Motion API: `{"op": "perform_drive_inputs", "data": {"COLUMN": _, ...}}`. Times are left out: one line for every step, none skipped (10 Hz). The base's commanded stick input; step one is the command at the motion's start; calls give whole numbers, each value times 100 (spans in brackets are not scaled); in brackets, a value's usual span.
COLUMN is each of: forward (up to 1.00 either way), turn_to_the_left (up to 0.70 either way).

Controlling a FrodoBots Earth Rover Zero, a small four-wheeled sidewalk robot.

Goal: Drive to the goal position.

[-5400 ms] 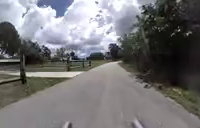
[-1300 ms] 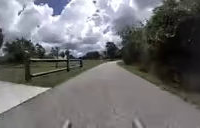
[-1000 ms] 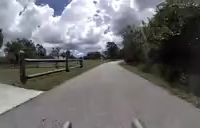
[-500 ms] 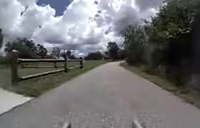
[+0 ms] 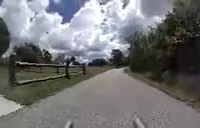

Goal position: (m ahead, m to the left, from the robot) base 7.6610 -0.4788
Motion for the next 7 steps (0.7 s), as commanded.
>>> {"op": "perform_drive_inputs", "data": {"forward": 70, "turn_to_the_left": -25}}
{"op": "perform_drive_inputs", "data": {"forward": 70, "turn_to_the_left": -34}}
{"op": "perform_drive_inputs", "data": {"forward": 70, "turn_to_the_left": -34}}
{"op": "perform_drive_inputs", "data": {"forward": 70, "turn_to_the_left": -32}}
{"op": "perform_drive_inputs", "data": {"forward": 70, "turn_to_the_left": -11}}
{"op": "perform_drive_inputs", "data": {"forward": 70, "turn_to_the_left": 1}}
{"op": "perform_drive_inputs", "data": {"forward": 70, "turn_to_the_left": 1}}
